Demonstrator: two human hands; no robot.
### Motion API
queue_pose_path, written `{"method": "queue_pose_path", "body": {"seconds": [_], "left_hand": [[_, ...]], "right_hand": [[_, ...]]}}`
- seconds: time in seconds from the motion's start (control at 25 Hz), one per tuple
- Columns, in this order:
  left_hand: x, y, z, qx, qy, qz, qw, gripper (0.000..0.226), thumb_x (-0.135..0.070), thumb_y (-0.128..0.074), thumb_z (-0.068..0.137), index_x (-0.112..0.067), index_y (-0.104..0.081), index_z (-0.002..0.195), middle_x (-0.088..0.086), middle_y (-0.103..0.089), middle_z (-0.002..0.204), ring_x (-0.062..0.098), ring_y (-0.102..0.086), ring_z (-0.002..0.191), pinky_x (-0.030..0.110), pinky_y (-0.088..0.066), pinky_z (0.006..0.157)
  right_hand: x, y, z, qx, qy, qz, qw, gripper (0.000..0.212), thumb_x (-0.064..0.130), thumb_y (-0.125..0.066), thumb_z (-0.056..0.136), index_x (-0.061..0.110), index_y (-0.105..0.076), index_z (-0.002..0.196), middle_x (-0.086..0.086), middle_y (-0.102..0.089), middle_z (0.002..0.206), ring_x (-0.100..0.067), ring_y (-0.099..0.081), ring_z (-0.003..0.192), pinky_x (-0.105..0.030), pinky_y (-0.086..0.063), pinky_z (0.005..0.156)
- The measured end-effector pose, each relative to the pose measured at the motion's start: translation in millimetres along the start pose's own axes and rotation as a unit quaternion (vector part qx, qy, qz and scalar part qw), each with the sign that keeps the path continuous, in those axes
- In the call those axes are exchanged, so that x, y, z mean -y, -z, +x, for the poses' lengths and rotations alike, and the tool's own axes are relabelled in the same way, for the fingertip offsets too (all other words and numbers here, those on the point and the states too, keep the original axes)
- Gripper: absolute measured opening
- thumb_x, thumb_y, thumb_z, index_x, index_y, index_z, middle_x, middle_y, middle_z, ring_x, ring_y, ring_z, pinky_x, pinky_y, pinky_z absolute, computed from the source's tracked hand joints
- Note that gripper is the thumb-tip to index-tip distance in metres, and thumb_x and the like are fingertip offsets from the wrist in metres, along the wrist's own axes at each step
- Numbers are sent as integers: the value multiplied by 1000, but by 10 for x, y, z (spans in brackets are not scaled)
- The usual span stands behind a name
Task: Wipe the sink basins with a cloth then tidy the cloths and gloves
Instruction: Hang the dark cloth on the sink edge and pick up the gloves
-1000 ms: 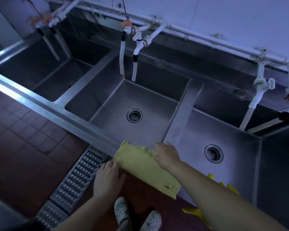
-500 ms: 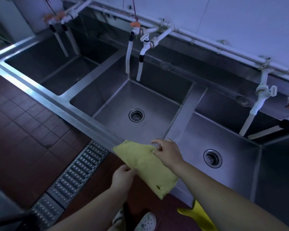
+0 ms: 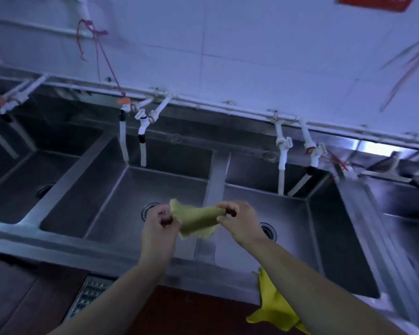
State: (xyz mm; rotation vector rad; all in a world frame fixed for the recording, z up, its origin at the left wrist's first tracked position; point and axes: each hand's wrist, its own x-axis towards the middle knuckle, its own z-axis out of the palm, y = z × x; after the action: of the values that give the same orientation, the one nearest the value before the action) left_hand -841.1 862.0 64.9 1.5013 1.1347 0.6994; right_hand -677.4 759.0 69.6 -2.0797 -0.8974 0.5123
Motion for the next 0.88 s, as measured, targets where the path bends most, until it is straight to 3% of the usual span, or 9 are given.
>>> {"method": "queue_pose_path", "body": {"seconds": [0.08,0.2,0.36,0.56,0.72,0.88], "left_hand": [[-119,-31,19,62,-46,20,997,31,-6,-64,83,-26,-58,105,-13,-61,93,0,-58,85,13,-41,66],[-273,-169,7,147,-120,77,979,30,-11,-65,84,-33,-59,103,-19,-59,95,-5,-55,88,13,-40,71],[-425,-574,-190,244,-219,138,935,33,-7,-68,80,-24,-64,108,-13,-58,100,2,-52,93,19,-39,84],[-641,-1199,-659,339,-355,190,851,16,-11,-63,84,-19,-70,96,-6,-55,93,13,-51,95,22,-37,79],[-809,-1759,-1243,438,-378,164,799,7,-16,-56,90,-22,-61,89,-7,-57,85,13,-55,86,28,-38,71],[-901,-2381,-1946,494,-404,163,753,6,-25,-52,93,-27,-55,88,-9,-60,75,9,-56,75,29,-37,61]], "right_hand": [[37,113,-121,-70,4,-25,997,25,11,-70,80,25,-71,99,25,-52,86,-8,-54,94,-20,-42,84],[35,267,-388,-173,-30,-53,983,26,12,-70,77,37,-62,79,26,-53,78,-10,-55,88,-25,-46,75],[-147,606,-863,-262,-94,-111,954,23,14,-71,74,30,-55,71,19,-51,73,-10,-51,82,-26,-38,65],[-484,1182,-1596,-322,-149,-132,925,14,13,-68,71,22,-57,73,12,-50,84,-8,-48,82,-22,-39,63],[-847,1667,-2168,-314,-209,-120,918,16,12,-61,68,24,-53,76,9,-55,79,-12,-52,75,-24,-39,60],[-1273,2154,-2614,-276,-203,-71,937,36,14,-59,71,28,-57,104,12,-62,91,-10,-59,90,-25,-48,78]]}}
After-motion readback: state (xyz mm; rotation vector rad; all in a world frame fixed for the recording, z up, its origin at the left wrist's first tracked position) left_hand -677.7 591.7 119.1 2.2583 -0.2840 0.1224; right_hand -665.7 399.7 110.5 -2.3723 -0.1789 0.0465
